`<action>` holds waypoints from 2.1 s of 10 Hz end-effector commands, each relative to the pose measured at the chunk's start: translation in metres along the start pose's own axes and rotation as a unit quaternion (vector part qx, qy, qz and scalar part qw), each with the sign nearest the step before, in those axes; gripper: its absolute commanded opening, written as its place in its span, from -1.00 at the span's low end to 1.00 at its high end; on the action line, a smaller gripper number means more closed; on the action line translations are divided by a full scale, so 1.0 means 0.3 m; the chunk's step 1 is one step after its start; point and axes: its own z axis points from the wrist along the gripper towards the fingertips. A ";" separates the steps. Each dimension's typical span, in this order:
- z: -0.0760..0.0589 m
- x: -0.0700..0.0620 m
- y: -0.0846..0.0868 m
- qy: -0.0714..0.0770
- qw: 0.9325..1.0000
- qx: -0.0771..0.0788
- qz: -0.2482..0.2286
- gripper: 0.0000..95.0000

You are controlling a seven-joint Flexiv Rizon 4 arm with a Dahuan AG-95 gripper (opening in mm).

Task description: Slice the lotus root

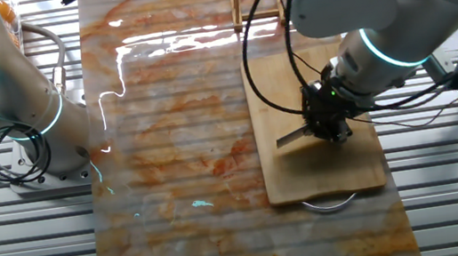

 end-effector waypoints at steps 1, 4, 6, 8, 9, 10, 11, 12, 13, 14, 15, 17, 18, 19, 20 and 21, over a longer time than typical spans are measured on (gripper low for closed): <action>0.200 0.026 0.012 0.010 1.000 -0.007 0.001 -1.00; 0.171 -0.021 -0.010 0.008 1.000 -0.008 0.003 -1.00; 0.128 -0.060 -0.024 0.006 1.000 -0.021 0.005 -1.00; 0.115 -0.057 -0.023 0.006 1.000 -0.014 0.004 -1.00; 0.116 -0.058 -0.023 0.002 1.000 -0.016 0.004 -1.00; 0.108 -0.056 -0.021 0.005 1.000 -0.017 0.005 -1.00; 0.096 -0.050 -0.017 0.009 1.000 -0.018 0.003 -1.00; 0.085 -0.046 -0.015 0.009 1.000 -0.017 0.003 -1.00; 0.071 -0.040 -0.011 0.009 1.000 -0.019 0.003 -1.00; 0.044 -0.030 -0.002 0.014 1.000 -0.018 0.001 -1.00; 0.025 -0.022 0.004 0.017 1.000 -0.017 0.000 -1.00; -0.007 -0.006 0.013 0.015 1.000 -0.015 0.000 -1.00; -0.018 -0.002 0.017 0.013 1.000 -0.017 0.000 -1.00; -0.029 0.002 0.022 0.013 1.000 -0.016 0.000 -1.00; -0.031 0.003 0.023 0.011 1.000 -0.016 -0.002 -1.00; -0.031 0.002 0.023 0.009 1.000 -0.016 -0.003 -1.00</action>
